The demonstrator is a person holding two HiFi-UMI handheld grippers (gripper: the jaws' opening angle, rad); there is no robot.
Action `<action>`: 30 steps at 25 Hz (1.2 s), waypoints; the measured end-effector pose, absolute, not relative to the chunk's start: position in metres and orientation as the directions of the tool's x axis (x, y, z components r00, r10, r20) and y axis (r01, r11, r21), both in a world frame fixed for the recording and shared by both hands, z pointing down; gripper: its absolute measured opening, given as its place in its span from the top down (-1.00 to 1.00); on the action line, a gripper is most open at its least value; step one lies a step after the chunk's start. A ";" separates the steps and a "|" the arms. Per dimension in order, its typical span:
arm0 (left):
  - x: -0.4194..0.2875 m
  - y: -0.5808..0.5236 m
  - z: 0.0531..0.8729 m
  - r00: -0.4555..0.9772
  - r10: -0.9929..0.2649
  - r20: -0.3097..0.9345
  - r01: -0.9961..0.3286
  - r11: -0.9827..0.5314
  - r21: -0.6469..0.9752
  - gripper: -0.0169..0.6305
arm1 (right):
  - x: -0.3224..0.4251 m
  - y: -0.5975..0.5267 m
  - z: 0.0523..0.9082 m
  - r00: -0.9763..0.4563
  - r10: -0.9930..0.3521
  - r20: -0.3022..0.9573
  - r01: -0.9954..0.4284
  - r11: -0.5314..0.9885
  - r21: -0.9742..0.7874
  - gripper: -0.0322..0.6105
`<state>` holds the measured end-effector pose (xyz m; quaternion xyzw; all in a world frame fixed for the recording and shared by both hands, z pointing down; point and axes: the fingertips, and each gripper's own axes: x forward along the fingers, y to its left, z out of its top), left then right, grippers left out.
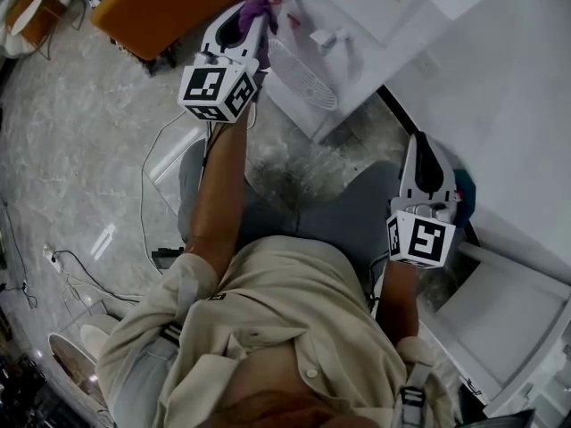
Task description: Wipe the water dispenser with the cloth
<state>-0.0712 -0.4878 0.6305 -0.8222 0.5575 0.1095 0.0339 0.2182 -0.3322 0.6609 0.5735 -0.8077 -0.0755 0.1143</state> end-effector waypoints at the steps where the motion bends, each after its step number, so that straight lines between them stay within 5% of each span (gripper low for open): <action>1: -0.065 -0.482 0.624 0.366 -0.902 -0.231 -0.919 -0.389 0.061 0.75 | 0.218 -0.332 0.661 -0.315 -0.944 0.101 -0.909 0.331 0.254 0.81; 13: 0.021 -0.411 0.580 0.603 -0.743 -0.291 -0.770 -0.637 0.031 0.73 | 0.211 -0.333 0.667 -0.320 -0.942 0.103 -0.908 0.336 0.251 0.81; 30: -0.078 -0.471 0.492 0.338 -0.825 -0.453 -0.938 -0.333 -0.096 0.73 | 0.292 -0.289 0.647 -0.155 -0.985 0.077 -0.954 0.170 0.249 0.81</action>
